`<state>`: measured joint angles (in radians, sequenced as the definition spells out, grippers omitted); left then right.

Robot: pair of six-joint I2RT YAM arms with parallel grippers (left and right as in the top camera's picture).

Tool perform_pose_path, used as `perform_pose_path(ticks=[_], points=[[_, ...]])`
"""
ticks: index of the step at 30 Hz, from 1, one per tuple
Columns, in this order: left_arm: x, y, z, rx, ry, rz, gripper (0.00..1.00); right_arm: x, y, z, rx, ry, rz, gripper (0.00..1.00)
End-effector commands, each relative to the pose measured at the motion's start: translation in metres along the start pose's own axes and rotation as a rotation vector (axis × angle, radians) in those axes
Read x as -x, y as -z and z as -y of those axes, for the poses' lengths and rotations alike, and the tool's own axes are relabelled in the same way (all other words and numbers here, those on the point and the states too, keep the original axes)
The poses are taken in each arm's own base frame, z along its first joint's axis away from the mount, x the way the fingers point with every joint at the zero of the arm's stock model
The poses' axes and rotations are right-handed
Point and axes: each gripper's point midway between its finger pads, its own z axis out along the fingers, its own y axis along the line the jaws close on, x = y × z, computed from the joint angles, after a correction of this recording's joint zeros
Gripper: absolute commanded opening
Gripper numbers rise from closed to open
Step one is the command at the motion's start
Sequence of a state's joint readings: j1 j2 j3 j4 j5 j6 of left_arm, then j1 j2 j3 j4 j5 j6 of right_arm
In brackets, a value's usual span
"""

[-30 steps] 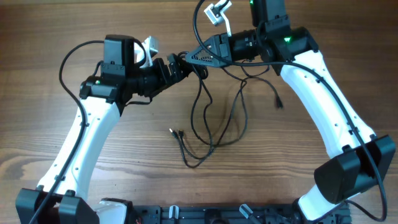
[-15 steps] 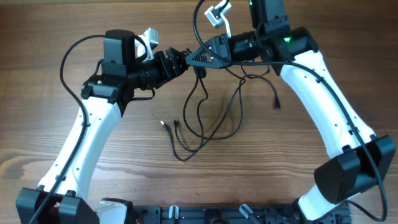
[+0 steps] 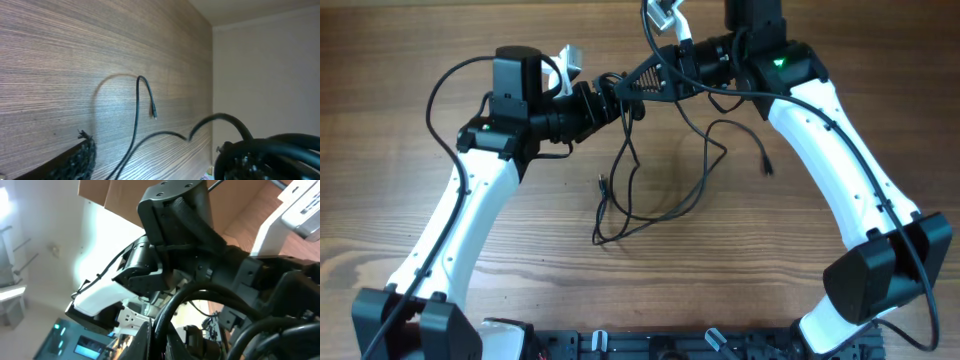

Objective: Untangle cables

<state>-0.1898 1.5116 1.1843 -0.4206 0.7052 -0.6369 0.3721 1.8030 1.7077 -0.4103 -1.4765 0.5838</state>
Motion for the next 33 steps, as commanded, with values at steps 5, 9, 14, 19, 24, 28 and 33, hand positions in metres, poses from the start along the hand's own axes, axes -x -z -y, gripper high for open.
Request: perform_pose_path(ticks=[5, 9, 14, 19, 24, 28, 33], points=[[0.014, -0.030, -0.056, 0.152, 0.056, 0.030, 0.85, -0.014, -0.002, -0.039, 0.125, -0.032, -0.099, 0.04], [0.017, -0.047, -0.084, 0.205, 0.076, 0.021, 0.84, -0.013, -0.002, -0.041, 0.124, -0.033, -0.099, 0.04], [0.021, -0.040, -0.117, 0.294, 0.076, 0.022, 0.68, -0.011, 0.003, -0.039, 0.118, -0.042, -0.089, 0.04], [0.021, -0.022, -0.141, 0.355, 0.121, 0.011, 0.63, 0.005, 0.017, -0.045, 0.093, -0.003, -0.059, 0.04], [0.007, -0.022, -0.144, 0.377, 0.109, -0.043, 0.61, 0.043, 0.058, -0.032, -0.030, 0.125, 0.130, 0.04], [0.001, -0.020, -0.146, 0.388, 0.102, -0.069, 0.57, 0.060, 0.101, -0.001, -0.166, 0.108, 0.289, 0.05], [-0.001, -0.018, -0.143, 0.381, 0.077, -0.079, 0.57, 0.026, 0.141, 0.101, -0.639, -0.154, 0.391, 0.04]])
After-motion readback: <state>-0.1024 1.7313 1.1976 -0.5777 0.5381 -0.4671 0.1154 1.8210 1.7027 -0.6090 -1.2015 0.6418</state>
